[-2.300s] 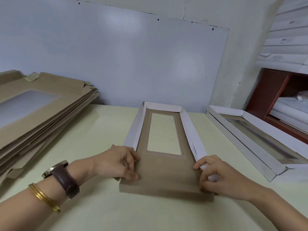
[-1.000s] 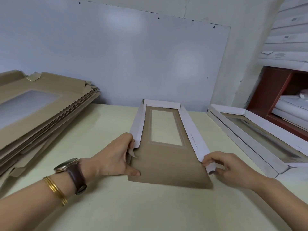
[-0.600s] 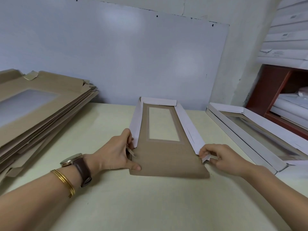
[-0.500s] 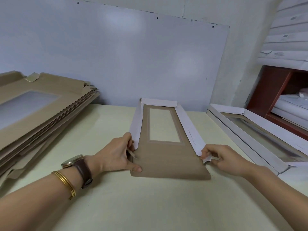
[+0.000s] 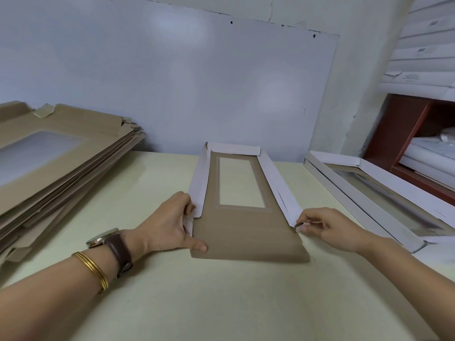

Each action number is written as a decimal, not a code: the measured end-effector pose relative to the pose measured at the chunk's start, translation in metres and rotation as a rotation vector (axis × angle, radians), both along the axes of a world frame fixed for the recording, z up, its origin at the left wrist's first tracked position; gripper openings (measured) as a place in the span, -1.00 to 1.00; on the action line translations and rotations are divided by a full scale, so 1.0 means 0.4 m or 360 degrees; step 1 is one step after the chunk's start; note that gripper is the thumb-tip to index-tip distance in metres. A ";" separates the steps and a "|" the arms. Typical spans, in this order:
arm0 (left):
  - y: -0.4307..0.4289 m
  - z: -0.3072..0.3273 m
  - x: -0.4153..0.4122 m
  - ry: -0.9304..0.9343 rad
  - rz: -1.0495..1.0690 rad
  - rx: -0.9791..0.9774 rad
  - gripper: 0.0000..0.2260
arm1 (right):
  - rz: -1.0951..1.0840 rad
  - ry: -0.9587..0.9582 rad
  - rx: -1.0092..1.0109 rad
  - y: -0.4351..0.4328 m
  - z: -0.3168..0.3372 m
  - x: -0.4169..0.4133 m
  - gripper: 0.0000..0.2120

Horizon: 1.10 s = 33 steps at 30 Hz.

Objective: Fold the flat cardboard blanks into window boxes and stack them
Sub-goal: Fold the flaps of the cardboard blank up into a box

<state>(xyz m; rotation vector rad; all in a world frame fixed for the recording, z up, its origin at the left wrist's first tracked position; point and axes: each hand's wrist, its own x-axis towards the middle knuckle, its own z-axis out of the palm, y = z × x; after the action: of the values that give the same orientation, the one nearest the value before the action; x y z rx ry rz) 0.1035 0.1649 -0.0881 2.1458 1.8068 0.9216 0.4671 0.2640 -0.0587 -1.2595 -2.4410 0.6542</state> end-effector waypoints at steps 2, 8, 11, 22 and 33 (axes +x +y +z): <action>0.001 0.000 0.001 0.0004 0.0009 0.0018 -0.34 | -0.0037 0.0020 0.0031 0.003 -0.007 -0.006 -0.92; -0.001 -0.005 -0.002 0.0015 -0.0019 0.0004 -0.38 | -0.0122 -0.0063 0.0264 0.006 -0.028 -0.026 -0.76; -0.004 -0.007 -0.002 -0.0001 -0.0052 0.0002 -0.41 | -0.0130 -0.0131 0.0362 0.002 -0.026 -0.033 -0.80; -0.029 0.001 0.006 -0.0090 -0.0048 0.0152 -0.38 | -0.0068 -0.0376 0.0607 -0.018 -0.028 -0.058 -0.74; -0.036 0.020 -0.019 0.0024 -0.0078 -0.0064 -0.42 | 0.0019 -0.0394 0.0589 -0.023 -0.033 -0.058 -0.74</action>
<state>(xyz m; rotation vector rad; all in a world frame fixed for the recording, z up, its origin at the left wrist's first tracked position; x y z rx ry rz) 0.0959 0.1505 -0.0800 2.1680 1.7564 0.8525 0.4439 0.2550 -0.0719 -1.2312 -2.6065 0.0391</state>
